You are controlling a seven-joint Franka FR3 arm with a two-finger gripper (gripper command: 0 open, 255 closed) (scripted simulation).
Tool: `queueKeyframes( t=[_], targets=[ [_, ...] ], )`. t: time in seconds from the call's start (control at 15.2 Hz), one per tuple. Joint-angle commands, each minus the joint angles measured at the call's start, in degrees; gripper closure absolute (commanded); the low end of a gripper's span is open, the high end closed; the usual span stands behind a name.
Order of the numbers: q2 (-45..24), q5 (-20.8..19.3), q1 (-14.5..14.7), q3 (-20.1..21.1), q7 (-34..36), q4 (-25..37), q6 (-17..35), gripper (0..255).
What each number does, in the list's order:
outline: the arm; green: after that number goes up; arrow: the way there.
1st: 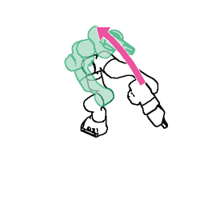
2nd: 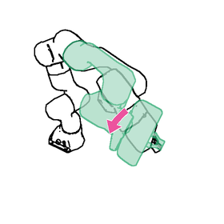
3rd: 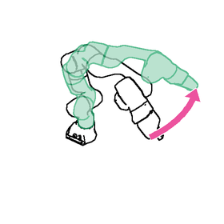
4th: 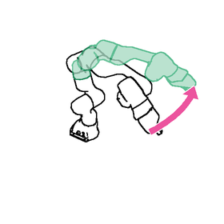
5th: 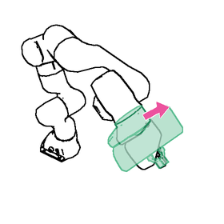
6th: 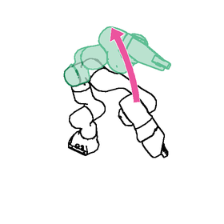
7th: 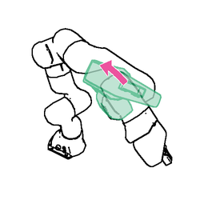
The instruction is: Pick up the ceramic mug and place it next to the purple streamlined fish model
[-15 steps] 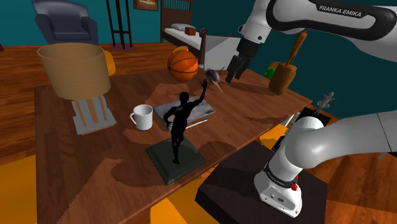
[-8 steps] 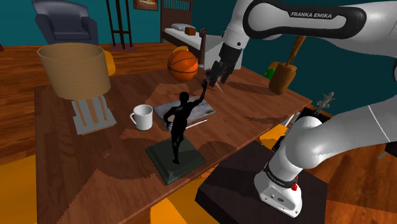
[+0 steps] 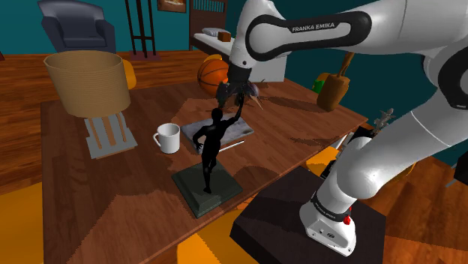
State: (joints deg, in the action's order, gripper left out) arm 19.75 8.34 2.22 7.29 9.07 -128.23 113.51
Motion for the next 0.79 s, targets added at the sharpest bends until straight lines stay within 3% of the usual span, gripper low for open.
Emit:
queueKeyframes(
  t=[0.0,0.73],
  targets=[
    [-4.2,-0.4,0.2,1.3,2.2,1.8,2.2,0],
    [-29.2,-6.4,2.3,5.0,14.0,19.7,7.5,0]
  ],
)
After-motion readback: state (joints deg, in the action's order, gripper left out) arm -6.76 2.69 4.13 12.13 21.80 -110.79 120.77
